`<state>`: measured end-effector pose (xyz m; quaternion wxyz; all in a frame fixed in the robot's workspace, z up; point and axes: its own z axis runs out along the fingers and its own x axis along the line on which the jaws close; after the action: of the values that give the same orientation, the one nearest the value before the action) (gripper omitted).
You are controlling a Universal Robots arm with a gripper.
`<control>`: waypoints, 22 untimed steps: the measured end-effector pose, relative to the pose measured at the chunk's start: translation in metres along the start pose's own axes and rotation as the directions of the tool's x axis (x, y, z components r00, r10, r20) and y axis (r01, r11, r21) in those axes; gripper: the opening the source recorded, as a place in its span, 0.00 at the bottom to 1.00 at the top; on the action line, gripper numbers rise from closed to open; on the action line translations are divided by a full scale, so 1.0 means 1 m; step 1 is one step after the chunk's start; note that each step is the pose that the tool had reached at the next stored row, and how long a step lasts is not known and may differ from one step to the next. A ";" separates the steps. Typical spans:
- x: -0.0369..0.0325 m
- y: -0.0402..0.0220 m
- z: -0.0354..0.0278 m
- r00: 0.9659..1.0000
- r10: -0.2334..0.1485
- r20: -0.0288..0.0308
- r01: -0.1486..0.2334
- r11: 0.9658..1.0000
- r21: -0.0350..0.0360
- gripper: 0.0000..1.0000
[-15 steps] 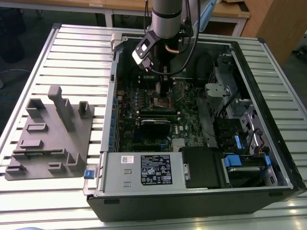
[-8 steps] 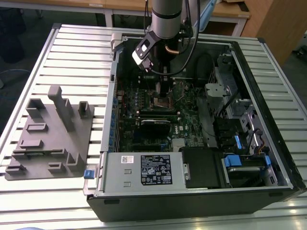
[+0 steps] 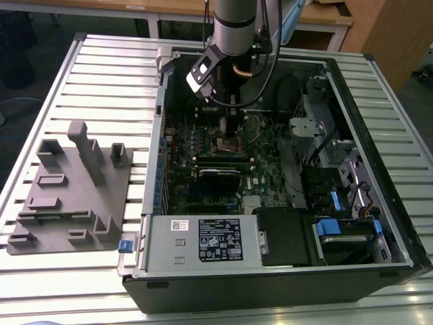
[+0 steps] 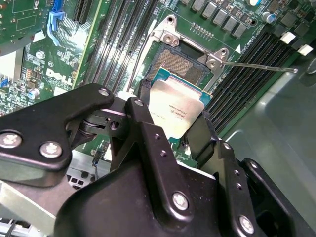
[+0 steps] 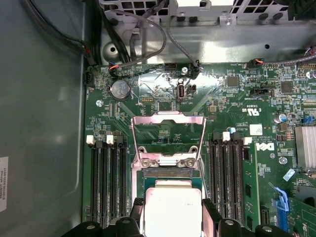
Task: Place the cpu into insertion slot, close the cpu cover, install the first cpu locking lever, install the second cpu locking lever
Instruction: 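Place the cpu into insertion slot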
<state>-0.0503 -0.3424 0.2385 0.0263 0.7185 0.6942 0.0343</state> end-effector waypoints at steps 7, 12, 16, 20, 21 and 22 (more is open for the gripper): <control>0.0000 0.0000 0.0003 1.000 0.000 0.000 0.000 1.000 0.000 0.54; 0.0000 -0.0001 0.0014 1.000 0.000 0.000 0.000 1.000 0.000 0.54; 0.0000 -0.0001 0.0014 1.000 0.000 0.000 0.000 1.000 0.000 0.54; 0.0000 0.0000 -0.0004 1.000 0.000 0.000 0.000 1.000 0.000 0.54; 0.0000 0.0001 -0.0009 1.000 0.000 0.000 0.000 1.000 0.000 0.54; 0.0000 0.0001 -0.0015 1.000 0.000 0.000 0.000 1.000 0.000 0.54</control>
<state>-0.0503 -0.3424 0.2401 0.0263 0.7185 0.6942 0.0344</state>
